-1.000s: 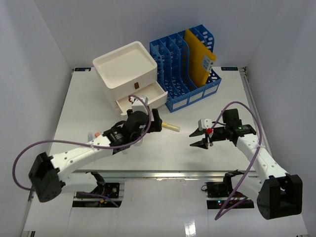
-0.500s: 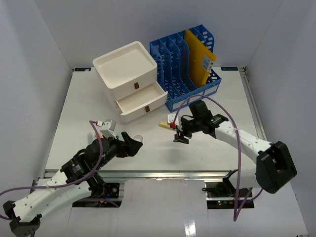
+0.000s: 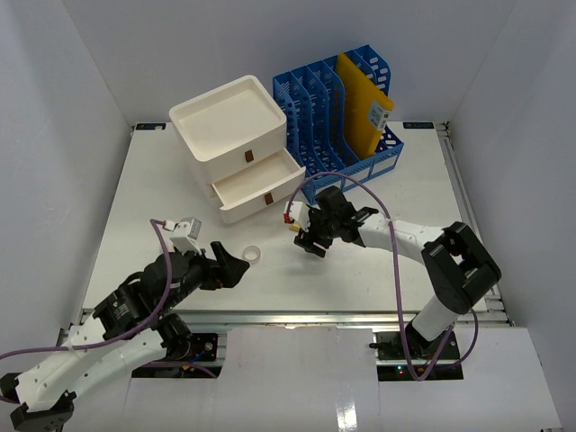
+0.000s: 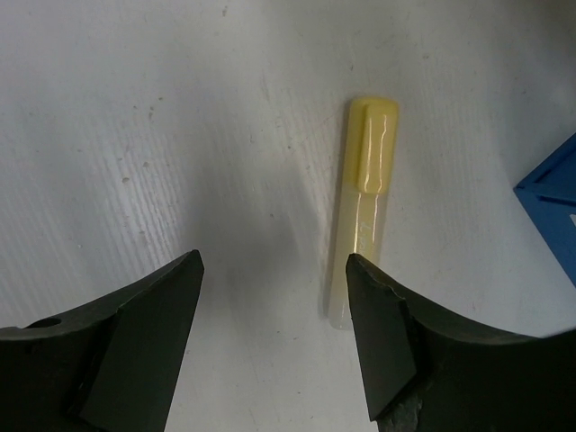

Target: Organize the desk

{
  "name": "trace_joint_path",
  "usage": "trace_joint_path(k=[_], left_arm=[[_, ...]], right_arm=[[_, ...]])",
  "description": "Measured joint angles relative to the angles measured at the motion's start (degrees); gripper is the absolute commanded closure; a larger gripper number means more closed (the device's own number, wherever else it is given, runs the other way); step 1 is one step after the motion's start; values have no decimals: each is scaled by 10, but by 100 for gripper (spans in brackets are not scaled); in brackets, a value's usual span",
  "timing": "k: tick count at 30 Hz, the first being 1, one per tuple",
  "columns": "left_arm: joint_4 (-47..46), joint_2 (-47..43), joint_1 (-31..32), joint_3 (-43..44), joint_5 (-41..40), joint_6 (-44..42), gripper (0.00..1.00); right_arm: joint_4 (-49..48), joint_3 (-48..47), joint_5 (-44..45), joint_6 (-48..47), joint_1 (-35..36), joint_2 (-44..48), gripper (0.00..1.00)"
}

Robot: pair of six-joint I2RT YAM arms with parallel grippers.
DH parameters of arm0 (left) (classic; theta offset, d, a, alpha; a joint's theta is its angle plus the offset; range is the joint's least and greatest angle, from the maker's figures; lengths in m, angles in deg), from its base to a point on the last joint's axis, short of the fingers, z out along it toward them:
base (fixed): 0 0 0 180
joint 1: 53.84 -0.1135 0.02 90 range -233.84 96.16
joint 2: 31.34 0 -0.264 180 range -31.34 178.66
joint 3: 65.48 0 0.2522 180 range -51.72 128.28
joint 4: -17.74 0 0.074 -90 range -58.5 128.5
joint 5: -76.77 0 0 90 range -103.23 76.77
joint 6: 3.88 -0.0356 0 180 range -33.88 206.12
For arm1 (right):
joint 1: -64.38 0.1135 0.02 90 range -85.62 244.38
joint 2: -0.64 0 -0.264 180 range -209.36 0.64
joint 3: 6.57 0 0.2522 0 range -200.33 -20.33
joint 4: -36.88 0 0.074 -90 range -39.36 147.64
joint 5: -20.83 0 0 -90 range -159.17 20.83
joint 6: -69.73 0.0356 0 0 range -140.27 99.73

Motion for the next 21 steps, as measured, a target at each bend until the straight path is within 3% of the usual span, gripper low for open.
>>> trace_joint_path(k=[5, 11, 16, 21], left_arm=[[6, -61, 0, 0, -6, -6, 2], [10, -117, 0, 0, -13, -7, 2], [11, -120, 0, 0, -14, -6, 2], [11, -108, 0, 0, -13, -7, 2]], right_arm=[[-8, -14, 26, -2, 0, -41, 28], [-24, -35, 41, -4, -2, -71, 36], [-32, -38, 37, -7, -10, -77, 46], [-39, -39, 24, -10, -17, -80, 45]])
